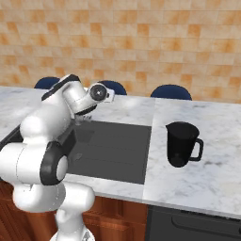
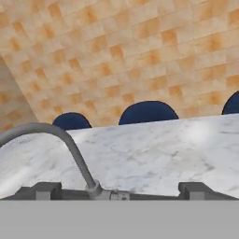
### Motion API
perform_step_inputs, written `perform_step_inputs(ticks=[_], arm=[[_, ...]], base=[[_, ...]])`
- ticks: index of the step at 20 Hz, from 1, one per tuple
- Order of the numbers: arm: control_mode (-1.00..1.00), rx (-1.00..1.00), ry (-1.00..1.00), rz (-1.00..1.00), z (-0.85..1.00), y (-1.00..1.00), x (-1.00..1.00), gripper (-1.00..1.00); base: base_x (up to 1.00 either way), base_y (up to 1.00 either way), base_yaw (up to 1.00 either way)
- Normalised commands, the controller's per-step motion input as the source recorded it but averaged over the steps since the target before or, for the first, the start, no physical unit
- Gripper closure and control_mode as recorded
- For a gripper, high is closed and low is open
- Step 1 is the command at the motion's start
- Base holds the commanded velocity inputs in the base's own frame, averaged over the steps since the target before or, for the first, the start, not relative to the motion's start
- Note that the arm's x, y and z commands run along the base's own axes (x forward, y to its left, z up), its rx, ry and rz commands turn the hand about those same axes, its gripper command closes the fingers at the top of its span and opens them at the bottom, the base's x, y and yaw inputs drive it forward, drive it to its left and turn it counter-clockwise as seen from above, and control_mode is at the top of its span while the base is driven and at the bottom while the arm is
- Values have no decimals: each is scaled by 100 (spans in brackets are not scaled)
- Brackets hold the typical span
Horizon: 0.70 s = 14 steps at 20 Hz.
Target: Turn on the sink faucet and place the jug under the water for a few seconds to fill it up.
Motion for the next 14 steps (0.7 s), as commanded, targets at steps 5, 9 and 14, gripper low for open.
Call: perform_step_inputs(ticks=[5,9,14], arm=[[-100,-11,4,13,16,-34,-63,-100],[-100,-11,4,18,13,-31,-49,-100],[-100,-10,3,18,2,-12,-44,-100]], base=[[0,0,0],[0,0,0],[0,0,0]])
